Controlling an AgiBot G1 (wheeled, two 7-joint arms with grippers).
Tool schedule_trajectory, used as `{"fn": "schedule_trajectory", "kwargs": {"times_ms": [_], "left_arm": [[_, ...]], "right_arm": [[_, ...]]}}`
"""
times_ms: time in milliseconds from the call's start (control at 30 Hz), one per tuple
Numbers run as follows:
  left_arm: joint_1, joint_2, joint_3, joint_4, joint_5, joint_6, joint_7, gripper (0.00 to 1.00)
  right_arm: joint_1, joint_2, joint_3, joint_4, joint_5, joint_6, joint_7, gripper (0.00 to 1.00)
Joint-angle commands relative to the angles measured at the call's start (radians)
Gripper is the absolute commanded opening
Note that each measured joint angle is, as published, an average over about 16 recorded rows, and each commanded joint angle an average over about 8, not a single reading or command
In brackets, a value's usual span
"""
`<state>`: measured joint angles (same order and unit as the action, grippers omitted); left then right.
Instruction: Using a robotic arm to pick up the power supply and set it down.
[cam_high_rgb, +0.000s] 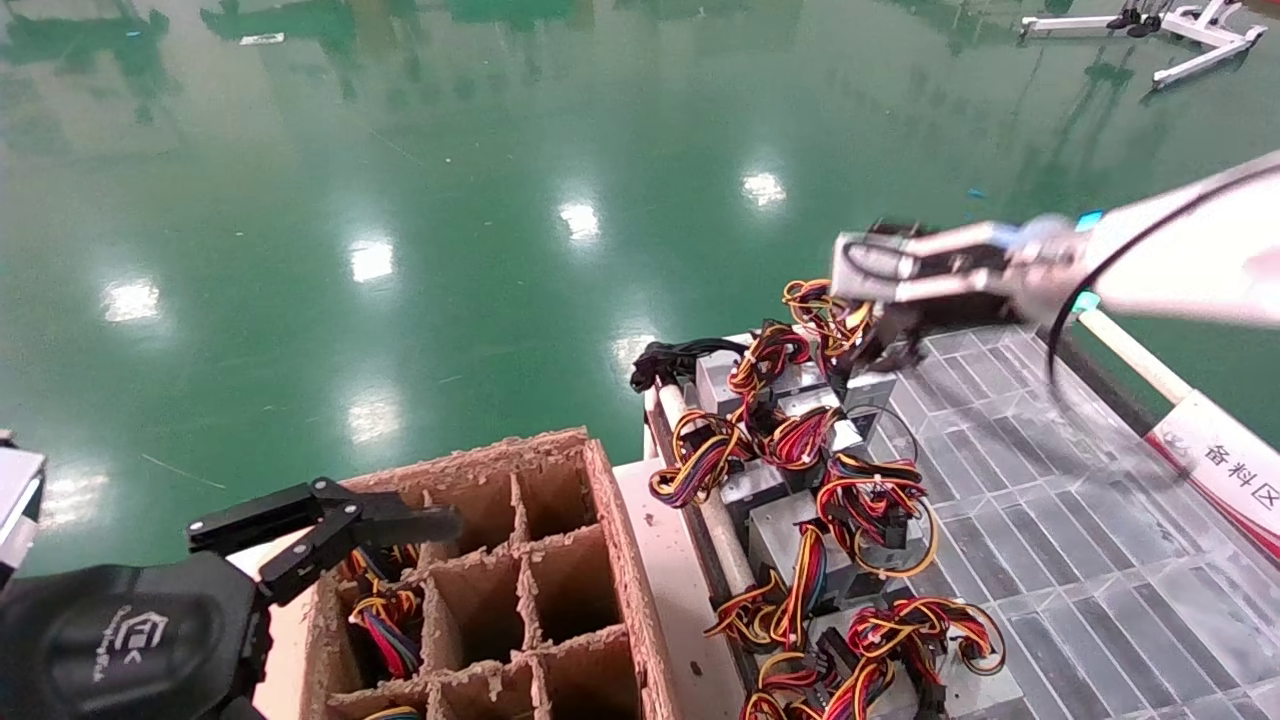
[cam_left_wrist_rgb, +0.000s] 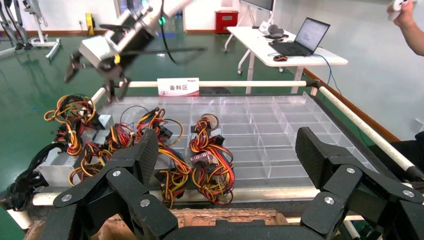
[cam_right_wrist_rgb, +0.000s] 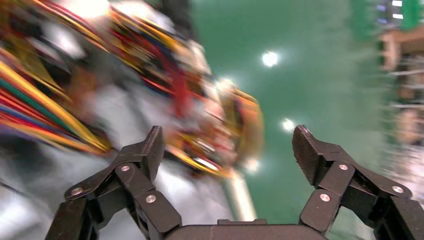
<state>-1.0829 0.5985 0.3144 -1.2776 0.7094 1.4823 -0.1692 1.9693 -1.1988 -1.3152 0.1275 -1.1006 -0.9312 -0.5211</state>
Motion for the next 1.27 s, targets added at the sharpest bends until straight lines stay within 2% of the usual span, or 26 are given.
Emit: {"fn": "schedule_trajectory", "kwargs": {"times_ms": [33, 1167, 1267], "left_arm": [[0.0, 0.0, 0.0, 0.0, 0.0, 0.0, 0.0, 1.0], [0.0, 0.0, 0.001, 0.0, -0.001, 0.0, 0.001, 1.0], [0.0, 0.0, 0.001, 0.0, -0.001, 0.0, 0.001, 1.0]], "right_arm": [[-0.033, 0.022, 0.038, 0.043, 0.014, -0.021, 0.026, 1.0], [-0.606, 0.398, 0.702, 0.784, 0.251, -0.382, 0.48, 1.0], [-0.631, 0.415, 0.731, 0.816, 0.261, -0.398, 0.5, 1.0]]}}
